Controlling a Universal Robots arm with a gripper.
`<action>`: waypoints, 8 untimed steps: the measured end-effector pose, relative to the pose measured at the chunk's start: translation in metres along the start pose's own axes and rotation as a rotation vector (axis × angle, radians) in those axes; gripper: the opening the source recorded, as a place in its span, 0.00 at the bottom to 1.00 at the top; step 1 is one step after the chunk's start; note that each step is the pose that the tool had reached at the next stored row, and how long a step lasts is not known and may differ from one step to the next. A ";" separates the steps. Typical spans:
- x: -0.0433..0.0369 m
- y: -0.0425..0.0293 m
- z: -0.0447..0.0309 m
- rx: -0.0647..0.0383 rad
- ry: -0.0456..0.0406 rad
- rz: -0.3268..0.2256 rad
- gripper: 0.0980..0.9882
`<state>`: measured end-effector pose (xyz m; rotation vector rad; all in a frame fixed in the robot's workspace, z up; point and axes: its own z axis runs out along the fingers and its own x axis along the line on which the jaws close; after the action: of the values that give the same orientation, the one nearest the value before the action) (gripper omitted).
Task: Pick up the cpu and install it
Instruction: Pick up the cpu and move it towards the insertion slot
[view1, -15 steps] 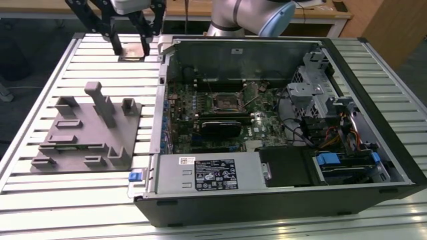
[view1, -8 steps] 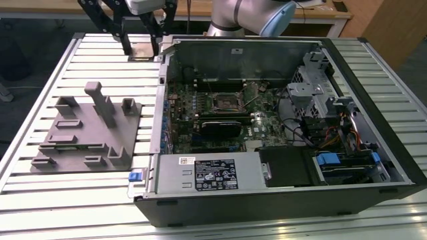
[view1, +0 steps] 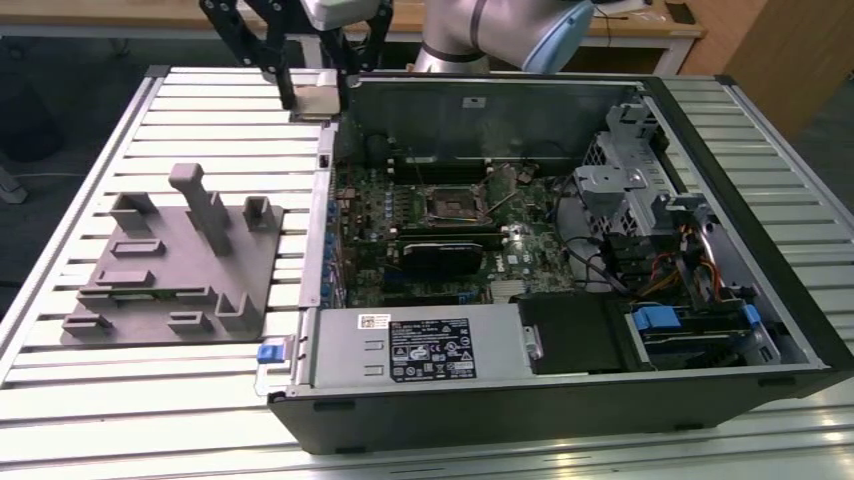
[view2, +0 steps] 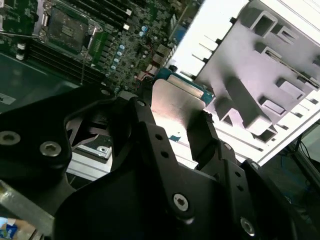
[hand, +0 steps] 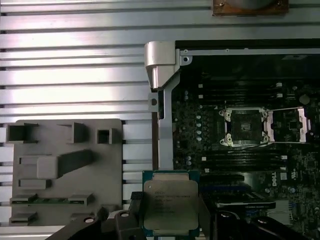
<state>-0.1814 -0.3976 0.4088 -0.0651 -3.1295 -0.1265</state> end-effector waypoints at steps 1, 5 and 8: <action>-0.0037 0.0005 0.0002 0.000 0.0001 0.000 0.48; -0.0163 0.0026 0.0015 0.000 0.0000 -0.001 0.48; -0.0260 0.0043 0.0024 0.000 0.0001 -0.002 0.48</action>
<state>-0.1553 -0.3942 0.4064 -0.0624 -3.1295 -0.1265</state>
